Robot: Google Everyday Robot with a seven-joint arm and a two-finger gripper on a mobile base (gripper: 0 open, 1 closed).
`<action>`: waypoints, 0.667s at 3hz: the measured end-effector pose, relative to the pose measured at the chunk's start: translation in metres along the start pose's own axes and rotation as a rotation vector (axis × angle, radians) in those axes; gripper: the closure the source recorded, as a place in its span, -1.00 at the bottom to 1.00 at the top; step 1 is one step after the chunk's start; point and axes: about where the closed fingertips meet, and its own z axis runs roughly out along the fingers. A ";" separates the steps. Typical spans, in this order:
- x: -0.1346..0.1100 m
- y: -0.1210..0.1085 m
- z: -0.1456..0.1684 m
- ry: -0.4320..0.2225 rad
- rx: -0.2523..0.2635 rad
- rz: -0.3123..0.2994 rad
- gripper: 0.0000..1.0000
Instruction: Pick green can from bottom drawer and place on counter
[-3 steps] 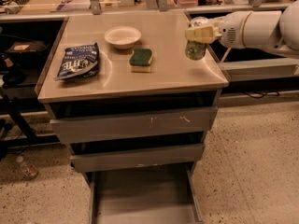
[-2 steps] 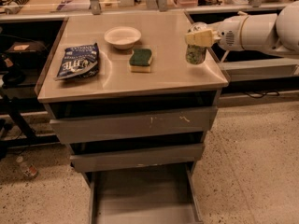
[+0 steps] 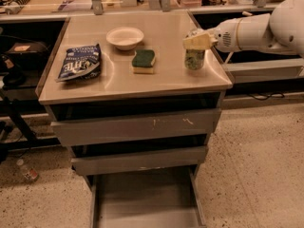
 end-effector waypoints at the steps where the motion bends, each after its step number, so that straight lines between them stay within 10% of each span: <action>1: 0.003 -0.002 0.013 0.018 -0.031 0.037 1.00; 2: 0.003 -0.002 0.022 0.027 -0.059 0.068 1.00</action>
Offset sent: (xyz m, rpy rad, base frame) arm 0.0197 0.0118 -0.0129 0.0694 0.1131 0.0363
